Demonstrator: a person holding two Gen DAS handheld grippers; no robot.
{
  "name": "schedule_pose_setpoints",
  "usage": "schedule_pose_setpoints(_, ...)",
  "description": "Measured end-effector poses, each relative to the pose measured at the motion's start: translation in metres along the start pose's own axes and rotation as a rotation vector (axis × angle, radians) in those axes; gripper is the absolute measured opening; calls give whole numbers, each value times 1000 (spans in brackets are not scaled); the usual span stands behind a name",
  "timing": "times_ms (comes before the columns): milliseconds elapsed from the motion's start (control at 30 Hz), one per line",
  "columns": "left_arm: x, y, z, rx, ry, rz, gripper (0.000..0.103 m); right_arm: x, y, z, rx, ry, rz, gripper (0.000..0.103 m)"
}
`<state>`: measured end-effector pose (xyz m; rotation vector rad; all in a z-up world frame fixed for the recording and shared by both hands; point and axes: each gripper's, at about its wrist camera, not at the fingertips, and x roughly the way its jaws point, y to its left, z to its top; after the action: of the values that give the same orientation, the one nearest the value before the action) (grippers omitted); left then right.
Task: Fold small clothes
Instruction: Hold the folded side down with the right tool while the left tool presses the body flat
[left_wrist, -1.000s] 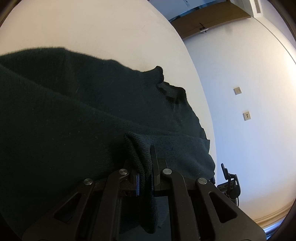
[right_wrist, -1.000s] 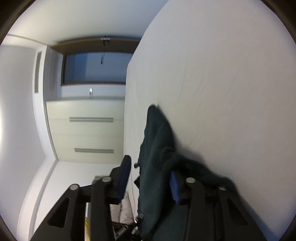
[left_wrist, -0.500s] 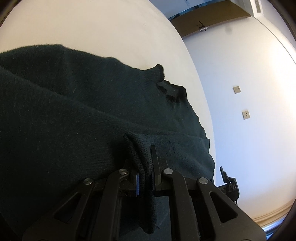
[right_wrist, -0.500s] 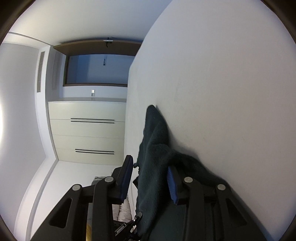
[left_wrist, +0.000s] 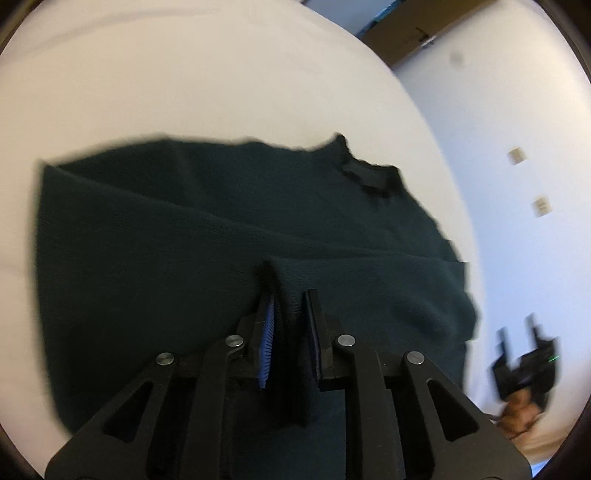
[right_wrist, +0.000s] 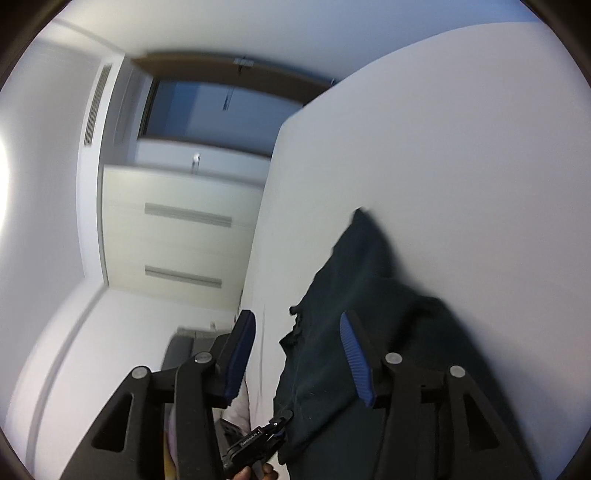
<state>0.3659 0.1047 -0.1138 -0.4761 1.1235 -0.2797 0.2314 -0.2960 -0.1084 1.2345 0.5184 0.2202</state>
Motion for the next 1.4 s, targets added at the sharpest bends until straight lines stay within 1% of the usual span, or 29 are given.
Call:
schedule_pose_setpoints(100,-20,-5,1,2,-78,175,16,37,6,3,-30,74,-6,54)
schedule_pose_setpoints(133,-26,-12,0,20,-115,193,16,47,5,4,-30,99,4,56)
schedule_pose_setpoints(167,-31,-24,-3,61,-151,152,16,59,2,5,-24,132,25,58)
schedule_pose_setpoints(200,-32,-37,-5,106,-165,101,16,69,-3,6,-6,146,27,59)
schedule_pose_setpoints(233,-29,-51,-8,155,-165,52,16,76,-9,7,11,154,14,60)
schedule_pose_setpoints(267,-19,-65,-11,201,-143,23,16,85,-17,9,25,167,10,60)
schedule_pose_setpoints(300,-8,-70,-13,219,-119,20,16,90,-24,10,32,175,8,60)
schedule_pose_setpoints(333,6,-72,-14,224,-88,33,16,94,-32,11,44,176,-21,59)
schedule_pose_setpoints(367,21,-67,-17,205,-46,63,16,94,-43,11,60,174,-62,48)
schedule_pose_setpoints(400,31,-61,-20,182,-19,66,16,91,-51,10,73,170,-70,36)
schedule_pose_setpoints(467,30,-50,-27,194,-57,18,16,78,-60,11,81,156,-50,31)
schedule_pose_setpoints(500,31,-47,-29,209,-63,8,16,69,-64,13,83,132,-38,30)
schedule_pose_setpoints(567,31,-38,-30,206,-66,-41,16,52,-68,18,96,94,-22,31)
schedule_pose_setpoints(633,34,-26,-28,163,-60,-95,16,43,-60,18,87,87,-25,41)
schedule_pose_setpoints(667,35,-23,-26,140,-62,-120,16,40,-48,17,53,73,-9,55)
schedule_pose_setpoints(700,35,-20,-28,130,-69,-135,16,39,-37,15,21,66,3,66)
schedule_pose_setpoints(733,36,-19,-30,138,-81,-139,16,41,-25,13,-13,68,22,68)
schedule_pose_setpoints(767,35,-19,-33,160,-98,-134,16,50,-11,10,-48,92,49,71)
schedule_pose_setpoints(833,33,-17,-40,178,-117,-127,16,67,2,5,-87,147,79,71)
schedule_pose_setpoints(867,32,-19,-39,177,-118,-126,16,79,4,2,-103,170,75,71)
schedule_pose_setpoints(933,34,-19,-38,176,-121,-125,16,96,-4,3,-102,181,18,71)
schedule_pose_setpoints(967,34,-19,-38,176,-124,-124,16,102,-13,4,-86,183,-16,71)
schedule_pose_setpoints(1033,36,-20,-38,184,-132,-115,16,106,-31,7,-54,186,-45,54)
schedule_pose_setpoints(1067,37,-22,-38,187,-136,-110,16,104,-38,8,-56,181,-55,40)
schedule_pose_setpoints(1100,37,-23,-39,189,-140,-107,16,101,-42,9,-56,182,-47,33)
schedule_pose_setpoints(1167,35,-23,-42,188,-143,-110,16,90,-50,13,-54,170,-17,29)
schedule_pose_setpoints(1233,36,-22,-41,183,-144,-117,16,82,-50,15,-70,139,-28,28)
schedule_pose_setpoints(1300,35,-21,-41,183,-145,-119,16,71,-49,16,-99,106,-51,28)
schedule_pose_setpoints(1400,33,-19,-43,186,-153,-119,16,58,-48,16,-119,74,-117,30)
